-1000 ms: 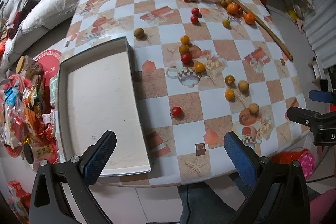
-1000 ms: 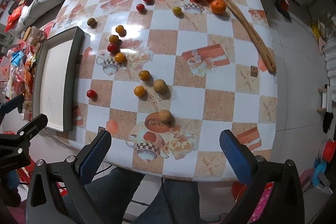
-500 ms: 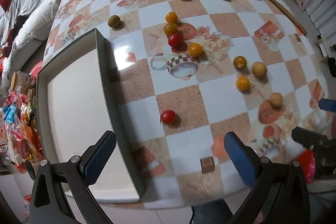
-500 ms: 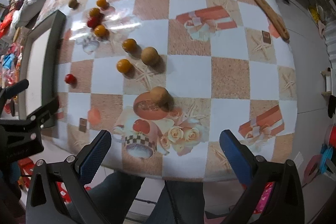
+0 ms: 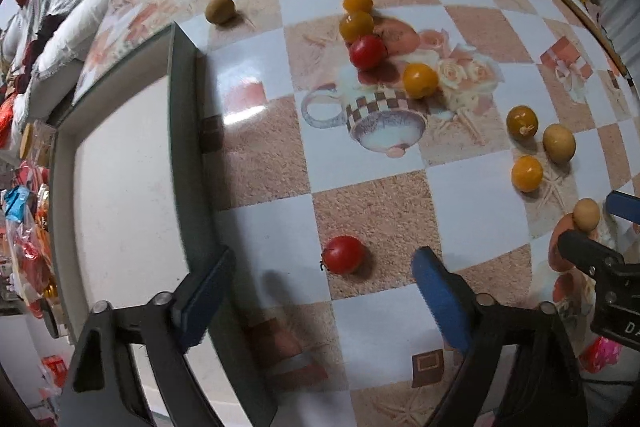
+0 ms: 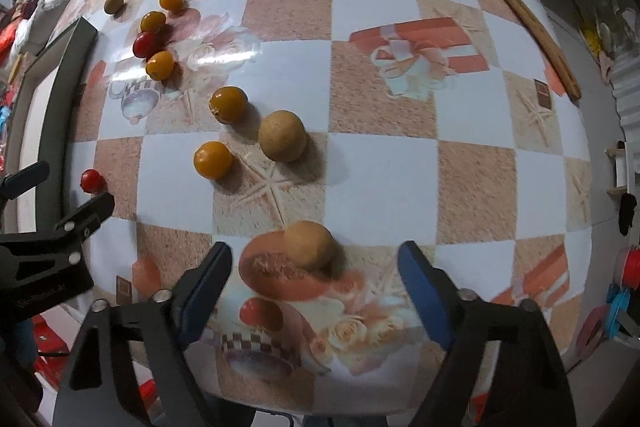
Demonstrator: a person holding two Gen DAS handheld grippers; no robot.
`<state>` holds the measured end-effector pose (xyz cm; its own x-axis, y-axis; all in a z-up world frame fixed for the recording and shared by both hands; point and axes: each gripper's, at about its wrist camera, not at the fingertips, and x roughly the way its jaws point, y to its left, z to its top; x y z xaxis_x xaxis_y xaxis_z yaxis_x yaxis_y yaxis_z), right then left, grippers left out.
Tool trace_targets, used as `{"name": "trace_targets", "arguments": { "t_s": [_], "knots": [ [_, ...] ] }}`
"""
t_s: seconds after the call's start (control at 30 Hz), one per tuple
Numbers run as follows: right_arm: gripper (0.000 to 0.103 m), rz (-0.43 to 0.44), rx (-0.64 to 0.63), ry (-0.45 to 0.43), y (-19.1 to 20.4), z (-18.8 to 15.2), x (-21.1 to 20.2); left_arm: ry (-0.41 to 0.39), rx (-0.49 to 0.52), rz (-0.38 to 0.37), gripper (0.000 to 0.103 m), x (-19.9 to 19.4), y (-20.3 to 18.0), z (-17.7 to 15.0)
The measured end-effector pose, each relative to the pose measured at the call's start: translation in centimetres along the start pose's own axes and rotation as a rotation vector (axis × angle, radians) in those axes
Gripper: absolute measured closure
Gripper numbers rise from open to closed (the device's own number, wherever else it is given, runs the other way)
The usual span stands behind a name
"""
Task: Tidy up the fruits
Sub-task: 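Close the left tool on the red cherry tomato while the right tool grips the brown fruit, then carry the red tomato in the left tool while the right tool carries the brown fruit to the tray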
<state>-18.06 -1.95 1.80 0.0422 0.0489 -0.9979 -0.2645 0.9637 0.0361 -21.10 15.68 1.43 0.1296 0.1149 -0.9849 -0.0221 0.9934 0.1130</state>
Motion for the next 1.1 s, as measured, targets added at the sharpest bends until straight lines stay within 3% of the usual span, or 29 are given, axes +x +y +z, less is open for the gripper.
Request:
{"name": "trace_targets", "arguments": {
  "t_s": [0.23,0.37,0.4,0.47,0.53,0.6,0.63,0.67,0.77,1.1],
  "knots": [
    [0.029,-0.004,-0.005,0.005,0.0,0.4,0.3,0.007,-0.026,-0.009,0.012,0.9,0.0,0.4],
    [0.035,-0.036,-0.018,0.0,0.8,0.2,0.7,0.005,-0.049,-0.057,0.028,0.7,0.0,0.7],
    [0.04,-0.044,-0.023,-0.005,1.2,0.2,1.0,0.003,-0.052,-0.063,0.03,0.7,0.0,0.6],
    [0.054,-0.043,-0.027,-0.015,1.2,0.1,0.7,0.001,-0.06,-0.096,0.043,0.7,-0.1,0.6],
    [0.076,-0.037,-0.029,-0.017,1.0,0.1,0.5,-0.001,-0.06,-0.112,0.051,0.6,-0.1,0.9],
    [0.076,-0.026,-0.021,-0.012,0.7,0.4,0.4,-0.01,-0.054,-0.12,0.063,0.2,-0.8,0.6],
    [0.076,-0.016,-0.015,-0.011,0.6,0.6,0.4,-0.013,-0.048,-0.123,0.076,0.1,-0.9,0.6],
    [0.076,-0.009,-0.009,-0.011,0.5,0.6,0.4,-0.011,-0.048,-0.13,0.082,0.0,-1.1,0.6],
    [0.076,0.021,0.015,-0.011,0.2,0.8,0.2,0.004,-0.087,-0.178,0.082,-0.1,-0.4,0.7],
    [0.076,0.076,0.025,-0.04,-0.8,0.9,-3.1,-0.029,-0.11,-0.221,0.082,-2.4,2.7,0.3]
  ]
}}
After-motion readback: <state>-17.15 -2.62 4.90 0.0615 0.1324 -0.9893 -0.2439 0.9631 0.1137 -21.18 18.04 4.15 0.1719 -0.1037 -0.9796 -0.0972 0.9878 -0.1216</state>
